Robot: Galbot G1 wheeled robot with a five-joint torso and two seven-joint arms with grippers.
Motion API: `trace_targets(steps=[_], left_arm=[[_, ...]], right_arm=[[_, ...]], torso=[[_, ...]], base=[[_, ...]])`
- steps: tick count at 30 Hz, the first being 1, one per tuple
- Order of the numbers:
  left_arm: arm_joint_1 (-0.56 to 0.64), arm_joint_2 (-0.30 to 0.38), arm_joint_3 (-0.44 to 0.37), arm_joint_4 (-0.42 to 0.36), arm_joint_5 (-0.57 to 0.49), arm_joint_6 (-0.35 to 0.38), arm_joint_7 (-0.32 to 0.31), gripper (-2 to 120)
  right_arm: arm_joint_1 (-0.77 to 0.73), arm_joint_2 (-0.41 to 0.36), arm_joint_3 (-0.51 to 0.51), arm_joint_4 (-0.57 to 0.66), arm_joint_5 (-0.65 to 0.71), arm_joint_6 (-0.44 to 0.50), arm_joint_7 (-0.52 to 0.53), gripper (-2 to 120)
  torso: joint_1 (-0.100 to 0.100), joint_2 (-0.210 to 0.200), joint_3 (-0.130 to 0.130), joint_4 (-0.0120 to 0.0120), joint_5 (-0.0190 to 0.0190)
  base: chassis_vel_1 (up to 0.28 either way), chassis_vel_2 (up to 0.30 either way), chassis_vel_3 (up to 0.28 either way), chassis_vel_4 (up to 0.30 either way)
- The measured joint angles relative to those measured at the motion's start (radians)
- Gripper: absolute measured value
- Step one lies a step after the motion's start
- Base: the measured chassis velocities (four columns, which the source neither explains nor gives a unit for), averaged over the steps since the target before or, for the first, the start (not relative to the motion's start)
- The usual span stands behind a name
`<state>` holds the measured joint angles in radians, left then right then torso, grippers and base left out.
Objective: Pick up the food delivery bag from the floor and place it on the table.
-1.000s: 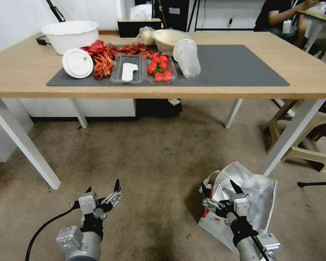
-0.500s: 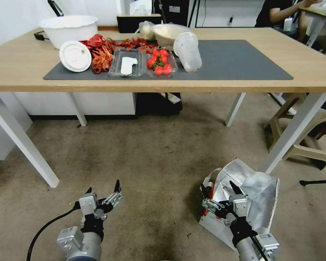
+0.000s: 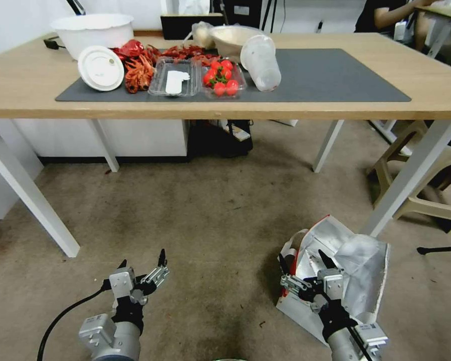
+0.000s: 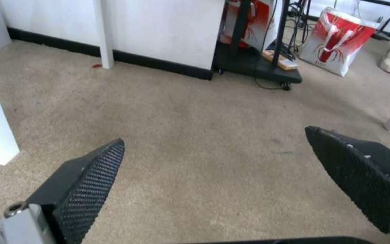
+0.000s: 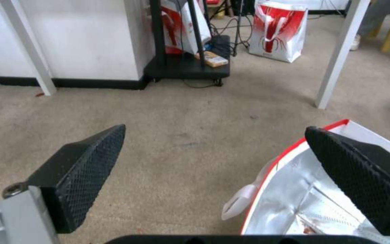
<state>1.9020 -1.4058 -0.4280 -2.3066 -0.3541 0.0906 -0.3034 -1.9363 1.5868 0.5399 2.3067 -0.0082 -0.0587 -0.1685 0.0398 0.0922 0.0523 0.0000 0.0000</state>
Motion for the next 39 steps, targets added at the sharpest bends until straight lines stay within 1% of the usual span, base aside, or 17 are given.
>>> trace_targets(steps=[3,7,9,11,12,14,18,23,26,28,30,32,34,35,36,37,39], left_arm=[[0.001,0.0,0.0,0.0,0.0,0.0,0.0,100],[0.001,0.0,0.0,0.0,0.0,0.0,0.0,100],[0.001,0.0,0.0,0.0,0.0,-0.001,0.0,100],[0.0,0.0,0.0,0.001,0.0,-0.001,0.0,100],[-0.001,0.0,0.0,0.002,0.0,-0.002,0.0,100],[-0.001,0.0,0.0,0.003,0.0,-0.002,0.0,100],[-0.002,0.0,0.0,0.004,0.0,-0.003,0.001,100],[-0.003,0.0,0.0,0.008,0.0,-0.005,0.002,100],[-0.005,0.0,-0.001,0.019,-0.001,-0.021,0.006,100],[-0.006,0.001,-0.002,0.035,0.012,-0.059,0.028,100],[-0.006,0.002,-0.003,0.036,0.015,-0.063,0.033,100],[-0.008,0.005,-0.004,0.039,0.033,-0.074,0.051,100],[-0.009,0.006,-0.004,0.04,0.035,-0.076,0.052,100],[-0.012,0.007,-0.002,0.041,0.038,-0.08,0.053,100],[-0.012,0.007,-0.002,0.041,0.038,-0.08,0.053,100],[-0.013,0.008,0.0,0.043,0.039,-0.083,0.053,100],[-0.015,0.011,0.004,0.048,0.04,-0.093,0.053,100]], right_arm=[[-0.001,0.0,0.0,0.001,-0.001,0.0,0.0,100],[-0.001,0.0,0.0,0.001,-0.001,0.001,0.0,100],[-0.001,0.001,0.0,0.003,-0.002,0.001,0.0,100],[-0.002,0.001,0.0,0.003,-0.002,0.001,0.001,100],[-0.002,0.001,0.0,0.003,-0.002,0.001,0.001,100],[-0.002,0.001,0.001,0.003,-0.002,0.002,0.001,100],[-0.002,0.001,0.002,0.003,-0.002,0.002,0.001,100],[-0.002,0.001,0.002,0.002,-0.002,0.002,0.002,100],[-0.002,0.002,0.001,0.001,-0.002,0.003,0.003,100],[-0.007,0.001,0.002,0.026,-0.002,0.01,0.006,100],[-0.007,0.001,0.004,0.033,-0.002,0.012,0.007,100],[-0.005,-0.005,0.031,0.076,0.0,0.007,0.016,100],[-0.003,-0.008,0.041,0.082,0.001,0.001,0.024,100],[0.006,-0.024,0.064,0.085,0.001,-0.018,0.055,100],[0.006,-0.024,0.064,0.085,0.001,-0.018,0.055,100],[0.012,-0.039,0.078,0.082,0.006,-0.027,0.074,100],[0.033,-0.099,0.138,0.062,0.064,-0.071,0.12,100]], torso=[[-0.002,-0.016,-0.014,0.0,0.0],[-0.002,-0.023,-0.02,0.0,0.0],[-0.003,-0.037,-0.034,0.0,0.0],[-0.003,-0.042,-0.039,0.0,0.0],[-0.004,-0.053,-0.049,0.0,0.0],[-0.005,-0.059,-0.052,0.0,0.0],[-0.007,-0.069,-0.052,0.0,0.0],[-0.008,-0.07,-0.052,0.0,0.0],[-0.008,-0.07,-0.052,0.0,0.0],[-0.008,-0.069,-0.052,0.0,-0.0001],[-0.008,-0.069,-0.052,0.0,-0.0002],[-0.008,-0.067,-0.052,-0.0001,-0.0001],[-0.008,-0.066,-0.052,0.0,-0.0001],[-0.007,-0.066,-0.052,-0.0001,-0.0001],[-0.007,-0.066,-0.052,-0.0001,-0.0001],[-0.007,-0.066,-0.052,-0.0002,0.0001],[-0.007,-0.065,-0.052,0.0,0.0004]], base=[[0.0,0.0,0.0,0.0],[0.0,0.0,0.0,0.0],[0.0,0.0,0.0,0.0],[0.0,0.0,0.0,0.0],[0.0,0.0,0.0,0.0],[0.0,0.0,0.0,0.0],[0.0,0.0,0.0,0.0],[0.0,0.0,0.0,0.0],[0.0,0.0,0.0,0.0],[0.0,0.0,0.0,0.0],[0.0,0.0,0.0,0.0],[0.0,0.0,0.0,0.0],[0.0,0.0,0.0,0.0],[0.0,0.0,0.0,0.0],[0.0,0.0,0.0,0.0],[0.0,0.0,0.0,0.0],[0.0,0.0,0.0,0.0]])
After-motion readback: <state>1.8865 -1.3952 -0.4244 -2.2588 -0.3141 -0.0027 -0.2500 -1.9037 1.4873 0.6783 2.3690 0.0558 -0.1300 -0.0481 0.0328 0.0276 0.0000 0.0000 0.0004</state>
